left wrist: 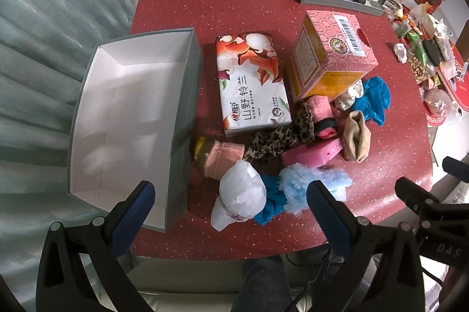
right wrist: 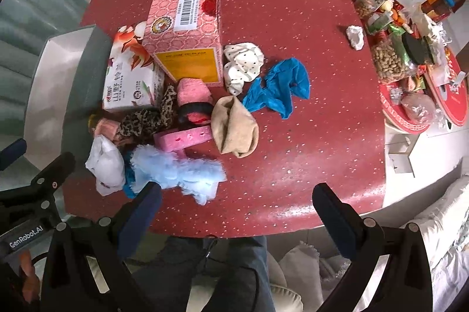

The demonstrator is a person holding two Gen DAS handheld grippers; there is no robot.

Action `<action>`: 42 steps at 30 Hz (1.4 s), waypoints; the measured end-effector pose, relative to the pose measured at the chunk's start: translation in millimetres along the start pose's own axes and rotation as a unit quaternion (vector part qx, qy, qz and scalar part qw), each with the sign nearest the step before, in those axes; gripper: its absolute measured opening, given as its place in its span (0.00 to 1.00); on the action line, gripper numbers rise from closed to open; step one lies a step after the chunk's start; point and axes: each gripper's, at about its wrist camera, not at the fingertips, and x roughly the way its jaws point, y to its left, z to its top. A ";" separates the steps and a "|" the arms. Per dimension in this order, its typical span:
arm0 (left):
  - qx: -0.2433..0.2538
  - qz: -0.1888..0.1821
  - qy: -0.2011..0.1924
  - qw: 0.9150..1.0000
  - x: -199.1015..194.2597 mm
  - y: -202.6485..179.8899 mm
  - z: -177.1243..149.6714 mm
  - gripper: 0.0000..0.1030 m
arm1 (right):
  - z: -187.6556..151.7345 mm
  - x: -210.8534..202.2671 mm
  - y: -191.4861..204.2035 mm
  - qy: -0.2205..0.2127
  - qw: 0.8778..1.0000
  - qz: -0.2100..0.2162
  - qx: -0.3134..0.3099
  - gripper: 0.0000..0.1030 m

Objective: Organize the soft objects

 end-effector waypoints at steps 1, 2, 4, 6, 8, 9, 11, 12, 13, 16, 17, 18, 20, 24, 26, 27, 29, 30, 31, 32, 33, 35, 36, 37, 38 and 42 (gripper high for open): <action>-0.001 0.000 0.001 1.000 -0.2 0.0 0.5 1.00 | -0.2 -1.7 1.2 -0.006 1.000 -0.009 -0.004 1.00; -0.001 0.001 0.001 1.000 -0.2 0.0 0.4 1.00 | -0.1 -3.2 2.6 -0.011 1.000 -0.015 -0.009 1.00; -0.002 0.000 0.001 1.000 -0.3 0.0 0.7 1.00 | 0.2 -6.1 5.3 -0.021 0.999 -0.023 -0.018 1.00; -0.002 0.001 0.002 1.000 -0.5 -0.4 2.0 1.00 | 0.5 -7.0 7.2 -0.023 0.999 -0.020 -0.021 1.00; -0.002 0.001 0.002 1.000 -0.7 -0.2 2.1 1.00 | 0.3 -6.8 8.6 -0.023 0.999 -0.018 -0.023 1.00; -0.003 0.002 0.002 1.000 -0.8 0.0 2.0 1.00 | 0.2 -6.4 9.2 -0.023 0.999 -0.018 -0.024 1.00; -0.003 0.001 0.003 1.000 -0.2 0.4 2.0 1.00 | -0.7 -6.1 9.6 -0.022 0.999 -0.018 -0.025 1.00; -0.003 0.002 0.003 1.000 -0.2 0.6 2.1 1.00 | -0.7 -5.7 9.5 -0.020 0.999 -0.018 -0.024 1.00; -0.003 0.001 0.003 1.000 0.0 0.9 1.9 1.00 | -0.6 -5.4 9.5 -0.020 0.999 -0.018 -0.024 1.00; -0.002 0.001 0.004 1.000 0.8 2.2 1.9 1.00 | -0.7 -5.0 9.2 -0.020 0.999 -0.018 -0.024 1.00; -0.002 0.001 0.004 1.000 0.8 2.2 1.9 1.00 | -0.7 -4.8 9.3 -0.020 0.999 -0.018 -0.025 1.00; -0.002 0.001 0.004 1.000 0.7 2.0 1.6 1.00 | -0.7 -4.0 9.1 -0.020 0.999 -0.018 -0.024 1.00; -0.002 0.001 0.004 1.000 0.8 2.4 2.0 1.00 | -0.7 -4.7 9.3 -0.020 0.999 -0.019 -0.024 1.00; -0.001 0.000 0.005 1.000 2.4 3.3 2.0 1.00 | -0.7 -2.5 4.4 -0.015 1.000 -0.020 -0.019 1.00; -0.001 0.000 0.005 1.000 2.0 3.0 2.6 1.00 | -0.2 -1.5 3.1 -0.013 1.000 -0.020 -0.016 1.00; -0.001 0.000 0.006 1.000 2.6 3.1 2.2 1.00 | -0.2 -0.9 2.3 -0.012 1.000 -0.020 -0.014 1.00; -0.001 -0.001 0.008 1.000 4.3 2.4 2.8 1.00 | -0.2 0.5 1.6 -0.009 1.000 -0.020 -0.012 1.00; -0.001 -0.001 0.009 1.000 4.9 2.3 2.5 1.00 | -0.5 1.5 0.4 -0.007 1.000 -0.019 -0.010 1.00; 0.000 -0.001 0.010 1.000 5.6 2.0 2.2 1.00 | -0.4 2.7 1.0 -0.005 1.000 -0.019 -0.009 1.00; 0.000 -0.001 0.011 1.000 6.3 1.6 1.9 1.00 | -0.6 3.7 1.3 -0.003 1.000 -0.019 -0.008 1.00; 0.001 -0.002 0.012 1.000 7.0 1.3 1.5 1.00 | -0.9 4.8 1.0 -0.001 1.000 -0.018 -0.007 1.00; 0.003 -0.002 0.015 1.000 8.6 0.8 2.1 1.00 | -1.1 7.0 0.1 0.003 1.000 -0.017 -0.005 1.00; 0.003 -0.002 0.015 1.000 9.4 0.3 1.7 1.00 | -1.2 7.8 -0.2 0.004 1.000 -0.016 -0.004 1.00; 0.004 -0.003 0.016 1.000 9.7 0.3 1.7 1.00 | -1.3 9.0 -0.8 0.006 1.000 -0.015 -0.002 1.00; 0.005 -0.002 0.017 1.000 10.4 -0.3 1.2 1.00 | -1.5 10.4 -1.5 0.008 1.000 -0.014 -0.001 1.00; 0.008 -0.002 0.019 1.000 12.5 -1.0 0.4 1.00 | -2.2 16.0 -4.0 0.018 1.000 -0.012 0.006 1.00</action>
